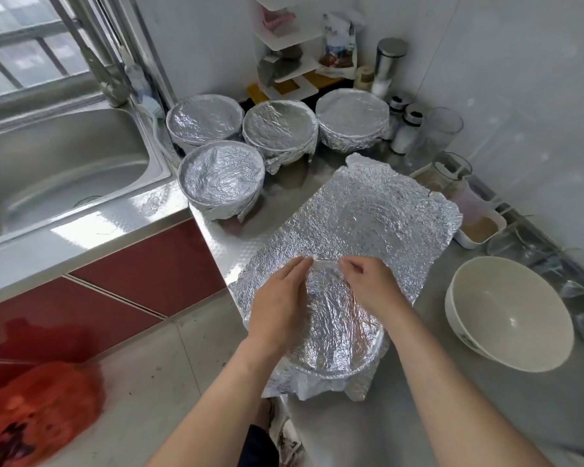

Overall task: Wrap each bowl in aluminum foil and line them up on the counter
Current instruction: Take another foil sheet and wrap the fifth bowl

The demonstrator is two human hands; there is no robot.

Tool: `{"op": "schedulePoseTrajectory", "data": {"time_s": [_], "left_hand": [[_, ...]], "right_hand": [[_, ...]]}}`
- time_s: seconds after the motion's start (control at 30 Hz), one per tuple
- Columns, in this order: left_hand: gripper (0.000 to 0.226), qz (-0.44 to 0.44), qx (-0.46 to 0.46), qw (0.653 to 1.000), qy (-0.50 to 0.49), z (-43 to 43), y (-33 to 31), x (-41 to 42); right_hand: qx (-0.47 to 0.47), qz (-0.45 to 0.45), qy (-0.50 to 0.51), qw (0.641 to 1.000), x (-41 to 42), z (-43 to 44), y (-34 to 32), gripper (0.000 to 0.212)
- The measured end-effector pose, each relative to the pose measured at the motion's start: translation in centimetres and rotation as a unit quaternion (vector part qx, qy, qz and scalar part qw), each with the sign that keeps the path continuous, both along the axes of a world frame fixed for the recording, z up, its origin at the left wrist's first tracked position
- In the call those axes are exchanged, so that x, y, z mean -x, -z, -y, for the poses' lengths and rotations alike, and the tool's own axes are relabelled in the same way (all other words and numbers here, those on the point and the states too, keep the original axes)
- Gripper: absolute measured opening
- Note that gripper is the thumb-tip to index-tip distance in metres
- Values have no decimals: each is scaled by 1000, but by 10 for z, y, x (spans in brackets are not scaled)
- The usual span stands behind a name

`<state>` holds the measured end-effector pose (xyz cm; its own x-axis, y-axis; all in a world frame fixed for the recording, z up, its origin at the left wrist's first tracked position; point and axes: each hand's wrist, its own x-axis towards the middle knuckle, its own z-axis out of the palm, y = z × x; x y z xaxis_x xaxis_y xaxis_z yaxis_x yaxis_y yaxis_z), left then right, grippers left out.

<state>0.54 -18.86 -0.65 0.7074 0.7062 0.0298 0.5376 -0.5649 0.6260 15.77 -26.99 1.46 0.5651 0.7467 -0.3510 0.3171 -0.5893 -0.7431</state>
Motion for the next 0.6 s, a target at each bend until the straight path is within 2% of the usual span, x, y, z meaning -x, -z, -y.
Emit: {"op": "schedulePoseTrajectory", "data": {"time_s": [0.17,0.27,0.43,0.6], "left_hand": [[46,11,3,1000,-1,0,-2,0],[46,11,9,1000,8,0,-3,0],[41,33,-30,999,-5,1,-3,7],[45,29,-68,997,18,12,10,9]], "right_hand": [[-22,45,3,999,3,1,7,25],[-10,41,-12,999,2,2,6,24],[48,88,-82,992,-3,-10,-8,42],[30,145,-138,979,8,-19,-4,31]]}}
